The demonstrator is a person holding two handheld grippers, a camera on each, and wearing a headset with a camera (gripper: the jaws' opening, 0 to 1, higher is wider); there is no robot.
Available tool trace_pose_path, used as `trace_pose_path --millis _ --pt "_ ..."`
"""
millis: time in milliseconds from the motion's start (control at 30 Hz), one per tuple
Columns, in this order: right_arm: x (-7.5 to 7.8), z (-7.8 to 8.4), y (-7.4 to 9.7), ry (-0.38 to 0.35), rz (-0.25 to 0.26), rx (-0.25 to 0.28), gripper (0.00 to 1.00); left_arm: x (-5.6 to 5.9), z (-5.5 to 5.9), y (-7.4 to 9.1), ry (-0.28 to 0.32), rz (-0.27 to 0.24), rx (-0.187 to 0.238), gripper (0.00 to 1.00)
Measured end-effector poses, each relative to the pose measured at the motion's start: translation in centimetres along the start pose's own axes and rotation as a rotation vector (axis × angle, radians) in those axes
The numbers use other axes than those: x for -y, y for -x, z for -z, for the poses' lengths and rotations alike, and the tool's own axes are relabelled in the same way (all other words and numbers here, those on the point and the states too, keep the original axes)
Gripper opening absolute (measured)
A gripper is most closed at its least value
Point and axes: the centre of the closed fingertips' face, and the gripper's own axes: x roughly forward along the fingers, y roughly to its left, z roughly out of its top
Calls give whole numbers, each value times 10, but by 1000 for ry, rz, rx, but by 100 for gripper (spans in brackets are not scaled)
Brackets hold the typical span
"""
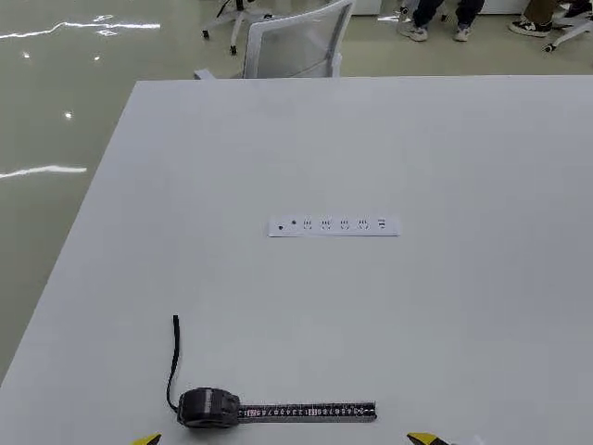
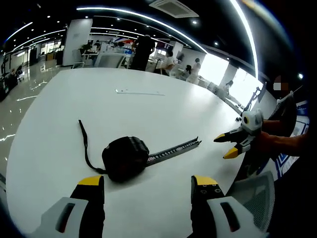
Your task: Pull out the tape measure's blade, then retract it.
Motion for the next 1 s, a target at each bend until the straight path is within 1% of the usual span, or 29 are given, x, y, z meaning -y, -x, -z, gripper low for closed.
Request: trace_pose_path --millis 100,133,200,300,367,533,667,767,833,933,1000 --pt "1 -1 -1 6 -1 -4 59 -1 -1 -2 7 -5 0 68" --pt "6 -5 -8 32 -6 -17 58 -6 -2 -9 35 -12 -4 68" --pt "8 -6 -12 37 -11 -20 58 -9 -2 -12 56 -17 -1 68" --pt "8 -9 -17 53 -20 -22 57 -11 -2 -15 72 -24 0 68" --pt "9 -11 -20 70 -24 -31 56 -13 -2 -16 71 -29 -4 68" --pt "16 -10 -27 120 -24 -59 54 -14 -1 -20 79 -34 -8 68" --pt "24 -12 -29 135 -22 -69 53 -16 -5 -23 93 -42 -2 68" --pt "28 -15 -29 145 -23 -74 52 -17 -3 -27 99 -52 -11 68" --pt "31 -15 -31 153 -23 -77 51 -16 -2 -28 100 -52 -16 68" --pt "35 -17 -33 181 -29 -91 49 -14 -3 -31 121 -52 -14 68" --pt "37 -18 -35 208 -37 -105 46 -15 -2 -34 130 -65 -18 68"
